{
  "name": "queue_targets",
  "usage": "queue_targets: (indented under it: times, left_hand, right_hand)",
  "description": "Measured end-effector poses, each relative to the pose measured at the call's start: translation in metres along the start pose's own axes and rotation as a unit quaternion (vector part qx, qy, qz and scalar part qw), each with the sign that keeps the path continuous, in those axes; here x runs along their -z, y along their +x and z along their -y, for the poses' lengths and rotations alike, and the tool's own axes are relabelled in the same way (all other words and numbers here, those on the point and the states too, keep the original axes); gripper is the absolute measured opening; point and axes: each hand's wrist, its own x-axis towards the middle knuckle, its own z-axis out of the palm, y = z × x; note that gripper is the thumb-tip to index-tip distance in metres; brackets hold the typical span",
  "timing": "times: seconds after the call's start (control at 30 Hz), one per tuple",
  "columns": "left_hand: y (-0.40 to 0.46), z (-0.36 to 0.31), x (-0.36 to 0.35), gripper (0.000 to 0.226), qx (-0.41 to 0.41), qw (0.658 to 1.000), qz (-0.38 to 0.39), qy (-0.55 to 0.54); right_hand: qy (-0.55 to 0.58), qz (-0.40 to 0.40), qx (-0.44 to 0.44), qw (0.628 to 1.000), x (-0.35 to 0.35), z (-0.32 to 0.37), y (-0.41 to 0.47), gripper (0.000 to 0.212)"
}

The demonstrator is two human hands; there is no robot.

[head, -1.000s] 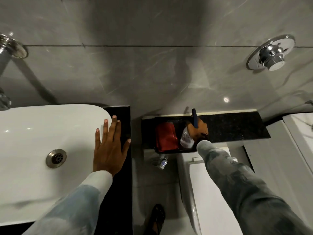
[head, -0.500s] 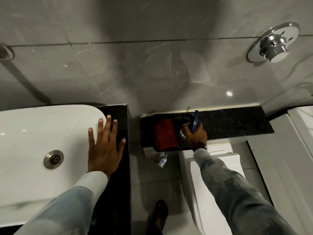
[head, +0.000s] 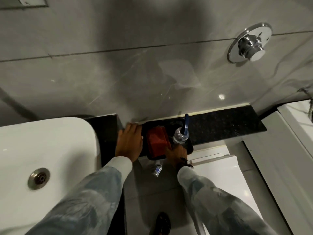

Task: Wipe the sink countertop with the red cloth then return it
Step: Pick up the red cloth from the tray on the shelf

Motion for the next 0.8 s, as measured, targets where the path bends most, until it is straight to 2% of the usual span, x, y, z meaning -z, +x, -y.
queue_targets:
  times: [0.1, 0.2, 0.3, 0.37, 0.43, 0.6, 0.73, 0.8]
  left_hand:
    - [0.048, -0.012, -0.048, 0.036, 0.020, 0.995, 0.046, -0.083]
    - [0.082, -0.012, -0.085, 0.041, -0.004, 0.997, 0.068, -0.040]
    - [0.102, -0.008, -0.106, 0.044, -0.016, 0.996, 0.089, 0.017]
    - [0.110, -0.007, -0.111, 0.041, -0.028, 0.993, 0.100, 0.061]
    - [0.117, -0.008, -0.114, 0.036, -0.005, 0.991, 0.115, 0.061]
    - [0.116, -0.013, -0.098, 0.033, 0.082, 0.983, 0.150, -0.062]
    - [0.096, -0.010, -0.058, 0.039, 0.146, 0.953, 0.176, -0.200]
    - [0.074, -0.010, -0.030, 0.043, 0.152, 0.932, 0.178, -0.275]
  right_hand:
    - [-0.004, 0.004, -0.007, 1.000, -0.023, -0.007, 0.023, 0.062]
    - [-0.016, -0.012, -0.008, 1.000, -0.039, -0.015, 0.039, 0.069]
    - [-0.009, -0.032, -0.017, 0.999, -0.045, -0.019, 0.049, 0.064]
    - [-0.002, -0.036, -0.032, 0.999, -0.047, -0.019, 0.054, 0.066]
    - [0.012, -0.031, -0.049, 0.998, -0.049, -0.017, 0.058, 0.066]
    - [0.147, -0.005, -0.086, 0.985, -0.042, -0.009, 0.053, 0.049]
    - [0.198, 0.020, -0.086, 0.976, -0.019, -0.003, 0.025, 0.052]
    - [0.241, 0.038, -0.080, 0.967, -0.005, 0.000, 0.003, 0.037]
